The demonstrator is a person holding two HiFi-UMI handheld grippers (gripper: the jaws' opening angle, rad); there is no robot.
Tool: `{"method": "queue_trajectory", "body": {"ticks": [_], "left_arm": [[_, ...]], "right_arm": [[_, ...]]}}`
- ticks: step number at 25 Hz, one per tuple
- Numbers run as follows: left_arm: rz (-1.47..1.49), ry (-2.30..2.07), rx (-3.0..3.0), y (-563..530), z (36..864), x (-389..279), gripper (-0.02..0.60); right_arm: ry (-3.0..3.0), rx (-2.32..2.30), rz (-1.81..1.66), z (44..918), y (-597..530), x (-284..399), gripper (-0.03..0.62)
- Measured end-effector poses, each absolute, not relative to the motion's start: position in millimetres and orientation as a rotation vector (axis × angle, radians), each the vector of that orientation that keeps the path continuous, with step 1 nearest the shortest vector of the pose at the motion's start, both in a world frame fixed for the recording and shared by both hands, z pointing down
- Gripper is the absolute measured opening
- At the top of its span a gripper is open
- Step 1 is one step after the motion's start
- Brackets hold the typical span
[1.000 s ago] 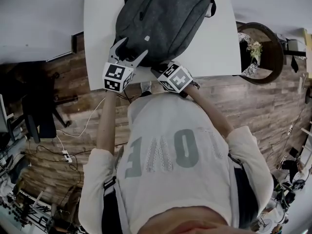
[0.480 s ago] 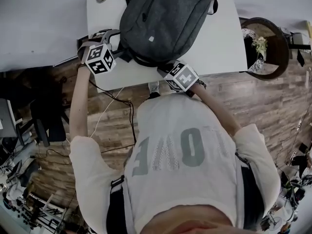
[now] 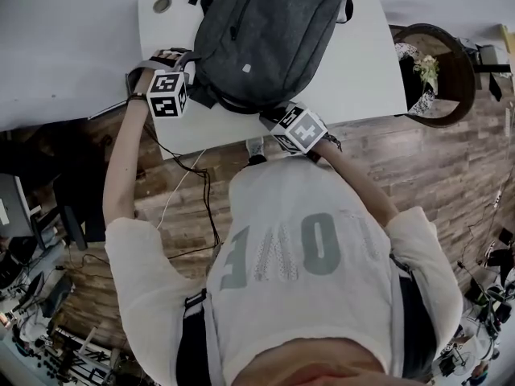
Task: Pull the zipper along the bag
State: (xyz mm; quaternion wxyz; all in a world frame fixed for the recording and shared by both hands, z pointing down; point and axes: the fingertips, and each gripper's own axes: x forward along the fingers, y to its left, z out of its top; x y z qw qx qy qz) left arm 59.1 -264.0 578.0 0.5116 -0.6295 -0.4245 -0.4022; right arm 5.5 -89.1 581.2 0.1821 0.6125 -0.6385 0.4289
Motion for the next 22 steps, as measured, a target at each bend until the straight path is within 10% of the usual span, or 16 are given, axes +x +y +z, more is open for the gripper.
{"method": "queue_trajectory", "body": {"ticks": [22], "left_arm": [[-1.028,-1.312,-1.836,-105,575,29,0.273]], "right_arm": [[-1.359,1.967,1.249,583,65,104,0.032]]}}
